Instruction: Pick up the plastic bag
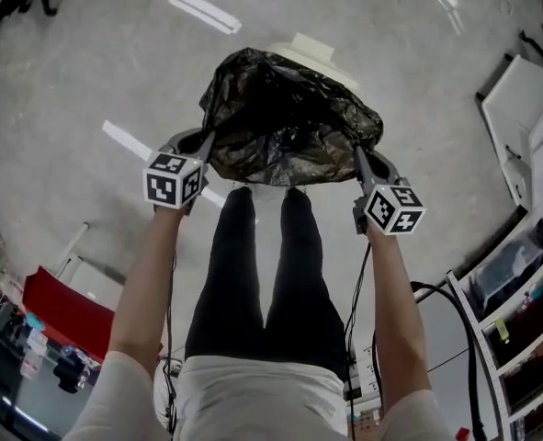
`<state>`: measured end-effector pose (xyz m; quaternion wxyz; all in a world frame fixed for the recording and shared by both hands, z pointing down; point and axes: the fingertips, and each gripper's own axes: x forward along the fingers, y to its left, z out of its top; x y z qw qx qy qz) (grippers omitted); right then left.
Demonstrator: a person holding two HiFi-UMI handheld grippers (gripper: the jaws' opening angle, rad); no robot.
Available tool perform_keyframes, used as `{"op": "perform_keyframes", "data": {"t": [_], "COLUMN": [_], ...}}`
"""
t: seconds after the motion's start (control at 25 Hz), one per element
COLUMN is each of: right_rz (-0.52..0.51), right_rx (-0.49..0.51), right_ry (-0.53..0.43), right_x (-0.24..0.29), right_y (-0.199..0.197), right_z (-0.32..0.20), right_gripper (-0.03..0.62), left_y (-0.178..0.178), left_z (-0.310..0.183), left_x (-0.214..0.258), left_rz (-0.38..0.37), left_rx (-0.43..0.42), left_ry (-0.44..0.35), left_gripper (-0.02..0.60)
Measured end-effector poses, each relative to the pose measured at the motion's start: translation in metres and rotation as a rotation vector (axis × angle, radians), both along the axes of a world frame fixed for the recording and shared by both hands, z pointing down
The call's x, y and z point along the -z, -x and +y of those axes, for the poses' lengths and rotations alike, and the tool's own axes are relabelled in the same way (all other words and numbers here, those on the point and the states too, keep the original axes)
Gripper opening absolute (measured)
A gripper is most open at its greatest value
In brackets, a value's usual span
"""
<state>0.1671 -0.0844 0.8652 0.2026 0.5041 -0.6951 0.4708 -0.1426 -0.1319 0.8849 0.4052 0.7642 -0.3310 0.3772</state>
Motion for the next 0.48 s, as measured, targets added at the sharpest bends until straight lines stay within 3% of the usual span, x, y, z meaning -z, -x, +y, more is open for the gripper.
{"op": "perform_keyframes", "data": {"t": [0.28, 0.48], "right_rz": [0.003, 0.006], "right_rx": [0.081, 0.164], "right_ry": [-0.057, -0.078], "right_x": [0.088, 0.148], "right_y": [0.008, 0.019], "right_z": [0.009, 0.027], "right_gripper": [0.003, 0.003], "left_y": [-0.014, -0.025], "left_z": [0.014, 0.038], "left_x": [0.085, 0.149], "left_rz": [0.009, -0.005], "left_rx": [0.039, 0.015], "left_ry": [-0.046, -0.082], "left_gripper": [0.006, 0.006]}}
